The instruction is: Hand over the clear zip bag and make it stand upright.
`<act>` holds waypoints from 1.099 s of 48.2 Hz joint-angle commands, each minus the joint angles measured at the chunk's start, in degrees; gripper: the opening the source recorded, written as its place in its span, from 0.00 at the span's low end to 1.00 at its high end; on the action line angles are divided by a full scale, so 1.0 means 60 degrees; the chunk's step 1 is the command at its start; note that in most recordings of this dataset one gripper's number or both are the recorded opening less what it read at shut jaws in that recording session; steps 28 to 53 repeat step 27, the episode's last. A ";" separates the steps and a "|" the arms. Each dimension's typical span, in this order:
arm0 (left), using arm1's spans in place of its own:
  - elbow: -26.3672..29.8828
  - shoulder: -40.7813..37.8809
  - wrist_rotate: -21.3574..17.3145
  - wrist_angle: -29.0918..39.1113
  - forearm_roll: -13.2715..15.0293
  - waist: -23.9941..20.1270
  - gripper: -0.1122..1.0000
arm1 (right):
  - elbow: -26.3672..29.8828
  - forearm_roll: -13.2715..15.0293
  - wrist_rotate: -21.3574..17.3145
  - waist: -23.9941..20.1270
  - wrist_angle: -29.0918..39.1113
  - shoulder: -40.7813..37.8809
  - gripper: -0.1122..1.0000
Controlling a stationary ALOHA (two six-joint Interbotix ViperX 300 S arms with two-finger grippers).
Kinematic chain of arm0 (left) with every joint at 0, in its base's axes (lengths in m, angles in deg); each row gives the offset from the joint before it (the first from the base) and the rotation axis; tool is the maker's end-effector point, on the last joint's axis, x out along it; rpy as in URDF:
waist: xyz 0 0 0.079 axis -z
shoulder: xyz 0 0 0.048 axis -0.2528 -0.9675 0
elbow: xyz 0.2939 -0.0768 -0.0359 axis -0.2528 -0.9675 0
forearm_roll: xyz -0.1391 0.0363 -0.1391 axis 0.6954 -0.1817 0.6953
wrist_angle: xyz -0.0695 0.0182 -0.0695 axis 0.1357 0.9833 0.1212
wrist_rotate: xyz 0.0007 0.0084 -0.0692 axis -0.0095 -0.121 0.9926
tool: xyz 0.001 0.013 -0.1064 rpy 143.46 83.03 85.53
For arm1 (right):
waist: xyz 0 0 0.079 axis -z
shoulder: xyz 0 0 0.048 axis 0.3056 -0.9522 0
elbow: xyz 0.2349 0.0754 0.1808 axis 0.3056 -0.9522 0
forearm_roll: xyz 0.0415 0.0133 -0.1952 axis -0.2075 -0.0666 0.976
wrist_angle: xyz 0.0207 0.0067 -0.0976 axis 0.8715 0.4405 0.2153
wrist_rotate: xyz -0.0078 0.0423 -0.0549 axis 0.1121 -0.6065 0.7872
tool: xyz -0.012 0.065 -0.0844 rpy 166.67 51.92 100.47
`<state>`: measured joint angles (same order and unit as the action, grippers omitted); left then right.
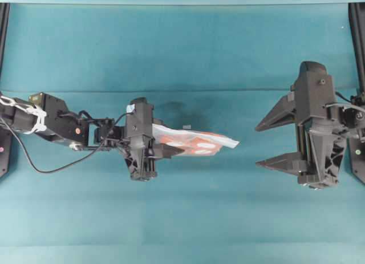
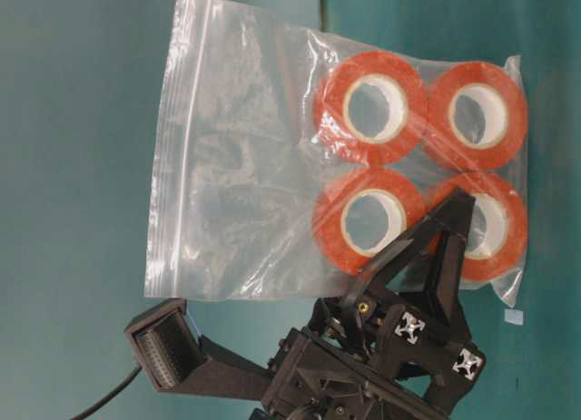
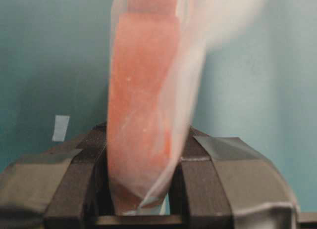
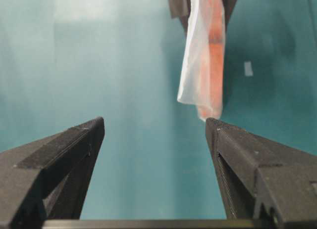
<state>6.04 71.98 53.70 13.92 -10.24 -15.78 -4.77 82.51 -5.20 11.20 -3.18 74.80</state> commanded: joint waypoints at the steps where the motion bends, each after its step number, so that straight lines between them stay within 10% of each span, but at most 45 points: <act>1: 0.0073 0.0044 -0.0015 -0.0029 -0.0015 0.0000 0.31 | 0.0103 -0.0029 -0.0117 -0.0015 -0.0088 0.0088 0.88; 53: 0.0073 0.0059 -0.0015 -0.0029 -0.0015 0.0029 0.31 | 0.0088 0.0000 -0.0103 0.0234 -0.0146 0.0103 0.88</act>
